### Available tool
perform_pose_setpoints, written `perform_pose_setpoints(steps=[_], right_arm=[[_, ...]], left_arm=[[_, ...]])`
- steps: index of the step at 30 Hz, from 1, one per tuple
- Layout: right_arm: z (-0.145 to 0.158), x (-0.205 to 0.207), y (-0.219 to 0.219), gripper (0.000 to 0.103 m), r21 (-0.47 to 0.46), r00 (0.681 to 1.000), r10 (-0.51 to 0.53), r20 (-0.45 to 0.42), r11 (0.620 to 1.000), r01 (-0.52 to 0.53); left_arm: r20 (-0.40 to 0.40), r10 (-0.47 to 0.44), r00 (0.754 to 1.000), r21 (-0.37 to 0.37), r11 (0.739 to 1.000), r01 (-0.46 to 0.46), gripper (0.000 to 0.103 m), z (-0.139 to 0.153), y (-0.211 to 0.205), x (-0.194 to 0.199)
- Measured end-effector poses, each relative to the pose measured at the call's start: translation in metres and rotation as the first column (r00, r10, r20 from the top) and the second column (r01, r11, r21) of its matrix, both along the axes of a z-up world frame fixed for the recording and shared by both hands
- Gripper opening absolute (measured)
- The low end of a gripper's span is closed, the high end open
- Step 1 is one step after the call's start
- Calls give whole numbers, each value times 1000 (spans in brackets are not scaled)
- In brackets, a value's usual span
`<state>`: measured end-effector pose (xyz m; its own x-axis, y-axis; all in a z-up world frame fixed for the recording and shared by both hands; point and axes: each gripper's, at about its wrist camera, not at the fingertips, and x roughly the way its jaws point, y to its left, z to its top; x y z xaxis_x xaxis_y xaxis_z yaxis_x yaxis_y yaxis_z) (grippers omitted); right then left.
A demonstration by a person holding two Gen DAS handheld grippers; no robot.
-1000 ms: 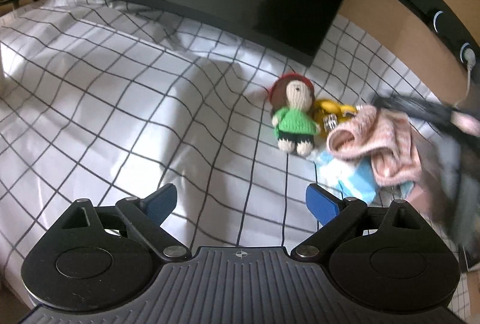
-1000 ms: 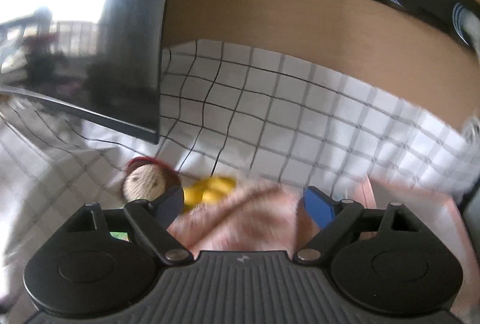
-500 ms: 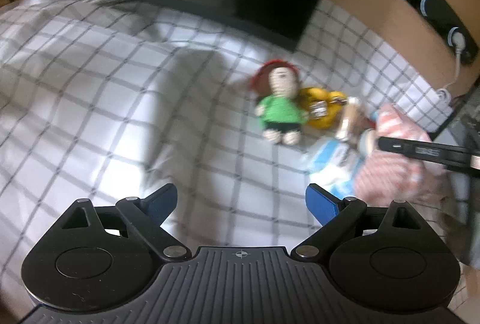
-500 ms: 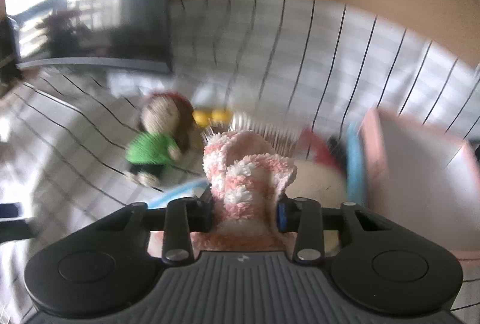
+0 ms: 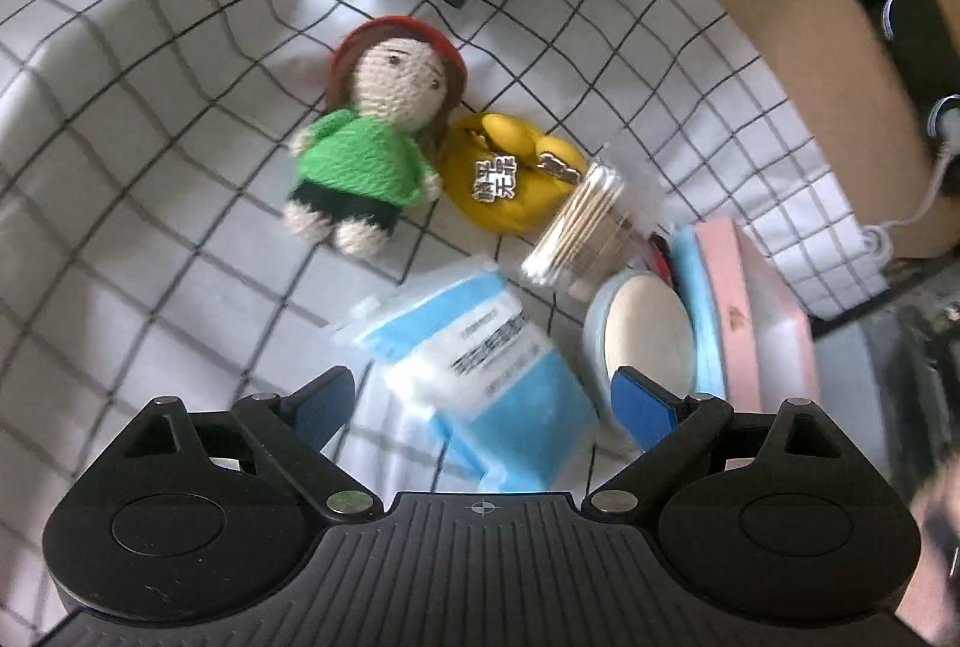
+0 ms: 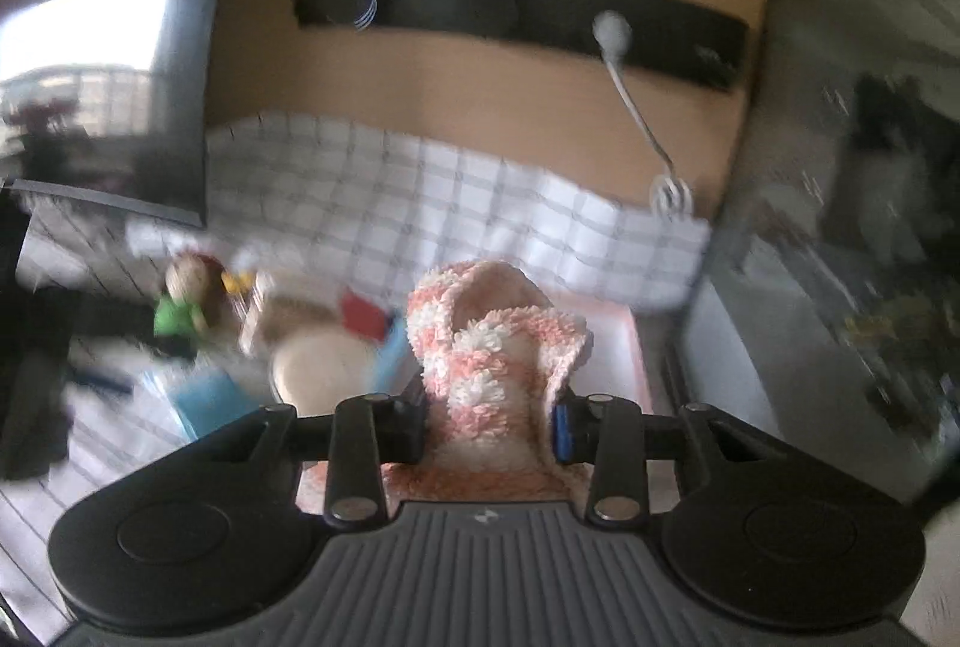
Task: Organize soft objects
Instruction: 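Grasp the blue wet-wipes packet with the left gripper while the right gripper holds the sock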
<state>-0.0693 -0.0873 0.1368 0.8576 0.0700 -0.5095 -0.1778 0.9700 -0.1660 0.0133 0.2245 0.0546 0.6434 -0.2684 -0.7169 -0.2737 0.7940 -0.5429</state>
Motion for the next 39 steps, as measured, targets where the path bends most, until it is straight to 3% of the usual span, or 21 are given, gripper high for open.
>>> perform_pose_setpoints(steps=[2,4,7,9,14,18,21,23,25,30,36,39], right_arm=[[-17,-8,-4,37,-3,1000,-6,-19,1000,6],[-28,-16,-8,37,3,999,-8,-36,1000,8],[-40,-27,-14,38,10,999,-2,-52,1000,3],[-46,-30,-19,38,10,997,-5,-72,1000,5],[-55,-38,-36,38,-7,995,-9,-95,1000,8],[-59,-37,-45,38,-14,994,-21,-108,1000,19],[-60,-34,-48,38,0,993,-24,-113,1000,24],[-62,-32,-46,38,5,993,-13,-115,1000,13],[-65,-29,-42,38,10,992,5,-128,1000,-4],[-70,-27,-28,38,7,989,57,-134,998,-56],[-65,-26,-29,38,-9,989,60,-132,998,-62],[-63,-29,-36,39,-16,990,48,-134,999,-51]], left_arm=[[-17,20,1000,30,999,-20,87,-3,-12,15],[-33,-19,999,100,995,22,80,-6,-31,31],[-82,-53,995,173,983,67,82,-17,-54,46],[-67,-75,995,213,973,88,81,-22,-61,51],[-7,-157,987,360,921,149,72,-21,-66,59],[2,-223,975,400,894,204,69,-17,-62,47],[-43,-321,946,436,846,307,69,-11,-64,31],[-99,-372,923,404,833,379,69,-8,-67,20],[-133,-376,917,366,841,398,70,-6,-66,12],[-96,-273,957,347,892,290,75,-14,-68,23],[-45,-225,973,369,902,226,82,-23,-77,48],[-53,-172,984,308,934,180,81,-29,-70,60]])
